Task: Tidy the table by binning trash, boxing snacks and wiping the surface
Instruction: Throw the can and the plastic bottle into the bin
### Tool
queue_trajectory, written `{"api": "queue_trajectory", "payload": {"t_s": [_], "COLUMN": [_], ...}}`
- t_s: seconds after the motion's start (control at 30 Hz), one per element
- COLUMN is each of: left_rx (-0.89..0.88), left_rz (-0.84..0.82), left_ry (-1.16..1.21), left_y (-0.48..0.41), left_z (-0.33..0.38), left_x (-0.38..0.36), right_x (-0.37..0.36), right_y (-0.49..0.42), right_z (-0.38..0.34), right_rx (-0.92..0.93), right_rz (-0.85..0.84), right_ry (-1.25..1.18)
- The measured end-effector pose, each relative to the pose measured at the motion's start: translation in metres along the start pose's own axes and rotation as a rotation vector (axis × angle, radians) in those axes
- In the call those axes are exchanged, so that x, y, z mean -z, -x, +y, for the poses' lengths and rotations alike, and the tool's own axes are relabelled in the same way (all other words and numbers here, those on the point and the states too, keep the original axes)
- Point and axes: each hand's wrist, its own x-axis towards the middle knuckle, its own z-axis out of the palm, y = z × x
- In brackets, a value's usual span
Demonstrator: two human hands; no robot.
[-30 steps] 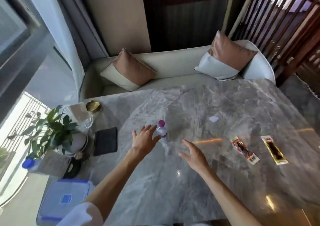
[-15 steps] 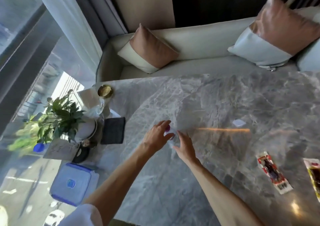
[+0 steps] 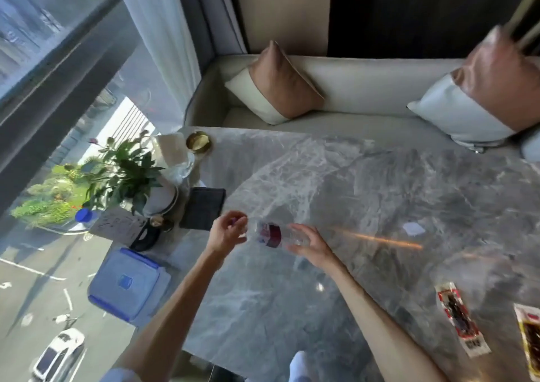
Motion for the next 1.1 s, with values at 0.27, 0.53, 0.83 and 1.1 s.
{"api": "queue_trajectory", "payload": {"t_s": [0.27,0.53,0.83,1.1], "left_rx": [0.213,0.217,0.086,0.152], "left_rz": [0.216,0.802,0.884,0.895], "left_ry": [0.532,0.792,0.720,0.892], "left_y": [0.062,0.144,0.244,0.302], "left_z": [-0.075,-0.146,-0.237,-0.306], "left_x": [0.143,0.300,0.419,0.417], "right_x": [-0.110,-0.326,-0.503,-0.562], "right_y": [0.010,0.035,0.051,0.066], "right_z": [-0.080,-0.115,-0.098,-0.100], "right_rx": [0.033,0.017,-0.367,-0.391], "right_rz": [-0.186,-0.405,-0.576,-0.903], "right_ry": [-0.208,-0.154,-0.032,0.191]}}
